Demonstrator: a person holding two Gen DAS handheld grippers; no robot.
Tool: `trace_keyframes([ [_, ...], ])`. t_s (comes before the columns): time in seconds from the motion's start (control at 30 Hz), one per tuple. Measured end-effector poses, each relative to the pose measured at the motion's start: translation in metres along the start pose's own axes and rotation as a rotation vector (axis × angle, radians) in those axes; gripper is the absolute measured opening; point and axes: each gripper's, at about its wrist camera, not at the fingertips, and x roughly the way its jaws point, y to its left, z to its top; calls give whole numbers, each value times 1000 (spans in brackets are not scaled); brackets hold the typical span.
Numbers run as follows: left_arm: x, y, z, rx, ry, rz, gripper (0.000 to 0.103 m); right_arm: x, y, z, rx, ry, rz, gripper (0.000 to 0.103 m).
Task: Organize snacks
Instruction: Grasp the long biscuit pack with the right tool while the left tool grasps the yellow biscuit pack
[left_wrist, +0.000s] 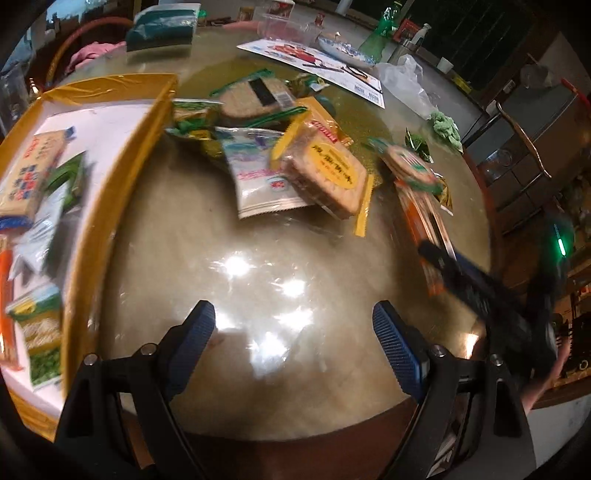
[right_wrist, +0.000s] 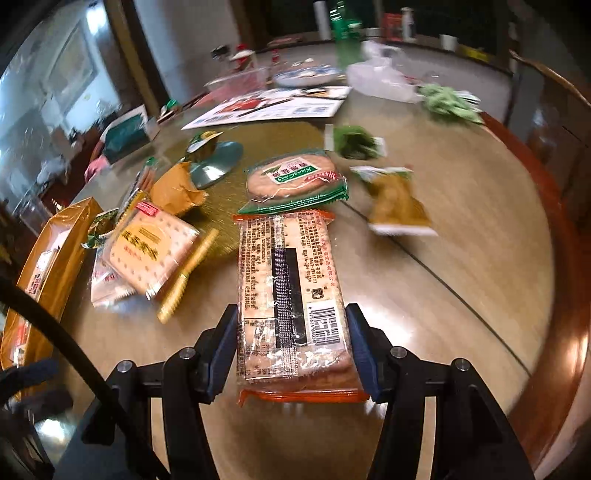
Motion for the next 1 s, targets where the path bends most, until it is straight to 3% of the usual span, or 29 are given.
trace_keyframes([
  [0.13,3,-6,25,-14,-38,26,87,-13,-11,-11,18,2,64,56],
  [0.3,17,-14,61,27,-77,113,87,-21,-4,-23,-61,46,227,55],
  [0.6,63,-36,99,161,-49,246,86,-25,-2,-36,-90,-24,164,55],
  [0.77,53,-62,66,302,-40,188,83,-28,-8,-38,-59,-30,190,56],
  [0.87,40,-72,40,379,10,70,83,-28,-18,-37,-4,-33,211,56],
  [1.0,17,-79,29,448,-27,48,85,-29,-29,-34,74,-53,176,56],
])
